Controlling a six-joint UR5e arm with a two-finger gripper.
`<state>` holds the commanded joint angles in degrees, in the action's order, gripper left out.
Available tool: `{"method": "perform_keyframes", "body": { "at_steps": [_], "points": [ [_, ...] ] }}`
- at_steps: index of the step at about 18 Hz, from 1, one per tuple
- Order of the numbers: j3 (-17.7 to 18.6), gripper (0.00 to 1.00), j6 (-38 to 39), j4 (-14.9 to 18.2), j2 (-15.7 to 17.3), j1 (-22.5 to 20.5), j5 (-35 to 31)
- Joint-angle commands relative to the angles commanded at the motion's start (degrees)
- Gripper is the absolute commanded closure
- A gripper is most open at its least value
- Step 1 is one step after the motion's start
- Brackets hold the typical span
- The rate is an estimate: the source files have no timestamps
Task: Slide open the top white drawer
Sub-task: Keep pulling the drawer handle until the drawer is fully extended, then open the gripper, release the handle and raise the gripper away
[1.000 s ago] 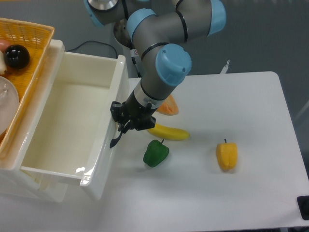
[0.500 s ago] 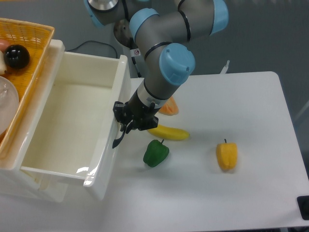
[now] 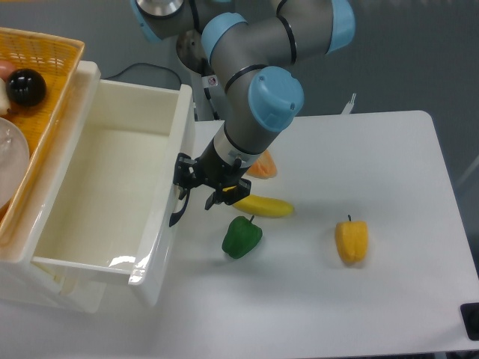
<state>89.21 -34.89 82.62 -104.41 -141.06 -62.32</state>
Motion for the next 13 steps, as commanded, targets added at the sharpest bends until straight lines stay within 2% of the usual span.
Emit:
{"method": "perform_keyframes", "body": {
  "at_steps": [5,7,9,11,13],
  "points": [
    [-0.09,0.42,0.00,-0.09,0.26,-0.79,0.71],
    [-0.18,0.38,0.00,-0.44,0.44,-0.88,0.71],
    [-0.78,0.23,-0.09,-0.61,0.53,-1.93,0.79],
    [-2.02,0.03,-0.09,-0.61,0.53,-2.63,1.14],
    [-2.81,0.00,-0.17,-0.70,0.53,-4.21,2.46]
  ]
}}
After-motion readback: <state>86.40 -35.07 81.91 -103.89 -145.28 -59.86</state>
